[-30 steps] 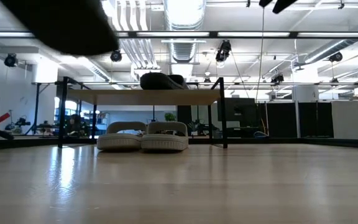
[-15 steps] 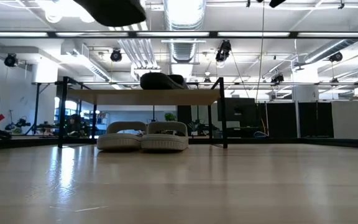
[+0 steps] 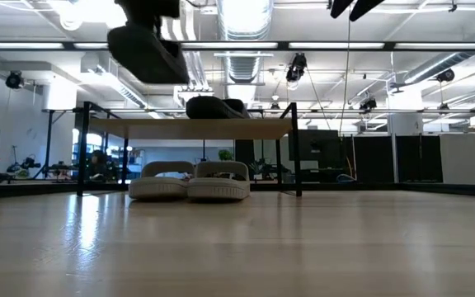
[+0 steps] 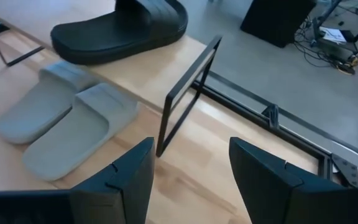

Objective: Pick and place slides into the shelf
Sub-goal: Put the black slide on the shelf

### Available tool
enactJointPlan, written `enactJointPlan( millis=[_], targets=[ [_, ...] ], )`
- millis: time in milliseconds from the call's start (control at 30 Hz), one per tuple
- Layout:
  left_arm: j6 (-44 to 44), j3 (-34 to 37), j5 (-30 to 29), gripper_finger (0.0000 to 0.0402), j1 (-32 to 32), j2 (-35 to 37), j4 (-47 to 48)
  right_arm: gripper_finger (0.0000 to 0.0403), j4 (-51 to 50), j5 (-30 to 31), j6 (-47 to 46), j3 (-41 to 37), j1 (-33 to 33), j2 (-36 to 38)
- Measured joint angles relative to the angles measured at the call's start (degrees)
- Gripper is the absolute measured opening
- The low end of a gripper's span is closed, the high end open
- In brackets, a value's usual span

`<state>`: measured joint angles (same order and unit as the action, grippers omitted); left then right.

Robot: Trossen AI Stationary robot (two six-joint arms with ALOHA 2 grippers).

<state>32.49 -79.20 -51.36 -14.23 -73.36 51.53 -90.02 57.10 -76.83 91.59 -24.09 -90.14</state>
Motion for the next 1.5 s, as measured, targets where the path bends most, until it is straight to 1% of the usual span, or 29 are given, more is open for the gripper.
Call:
enactJointPlan(
  millis=[67,200,233,300,433,600,667,833,1067,1167,1367,1500],
  targets=[
    [2.1,2.1,5.6,0.0000,-3.6,-0.2,-4.7,0.0199,0.0,0.0,0.4,0.0,0.6,0.4],
    [5.0,6.5,13.5,0.0000,-10.6,0.2,-12.6,0.0199,0.0,0.0,0.1,0.0,1.1,0.6],
    [7.0,7.4,14.8,0.0000,-12.0,0.2,-14.2,0.0199,0.0,0.0,0.1,0.0,1.2,0.6],
    [10.0,8.7,15.0,0.0000,-14.1,0.2,-16.9,0.0199,0.0,0.0,0.1,-0.1,1.5,0.6],
    [9.9,8.9,18.0,0.0000,-17.2,-2.6,-16.4,0.0199,0.0,0.0,-0.8,-0.7,2.1,0.5],
    [9.9,8.4,16.2,0.0000,-17.1,-7.8,-16.7,0.0199,0.0,-0.2,-2.3,-1.7,2.4,0.5],
    [8.4,8.4,16.0,0.0000,-16.9,-9.8,-16.3,0.0199,0.0,-0.5,-2.8,-2.2,2.4,0.5],
    [7.0,7.6,15.9,0.0000,-16.4,-11.7,-19.2,0.0199,0.0,-2.3,-4.3,-3.6,2.4,0.5],
    [6.8,7.7,15.9,0.0000,-14.6,-12.1,-21.3,0.0199,0.1,-3.1,-6.1,-5.6,2.4,0.5],
    [4.9,7.9,15.8,0.0000,-13.5,-12.1,-22.6,0.0199,0.0,-3.1,-6.2,-6.2,2.4,0.5],
    [4.2,8.4,13.3,0.0001,-12.5,-12.1,-22.6,0.0199,0.2,-3.4,-8.7,-7.1,2.4,2.1],
    [3.9,8.3,13.3,0.0022,-12.4,-12.1,-22.8,0.0199,0.5,-3.4,-8.7,-7.3,2.5,4.6]
  ],
)
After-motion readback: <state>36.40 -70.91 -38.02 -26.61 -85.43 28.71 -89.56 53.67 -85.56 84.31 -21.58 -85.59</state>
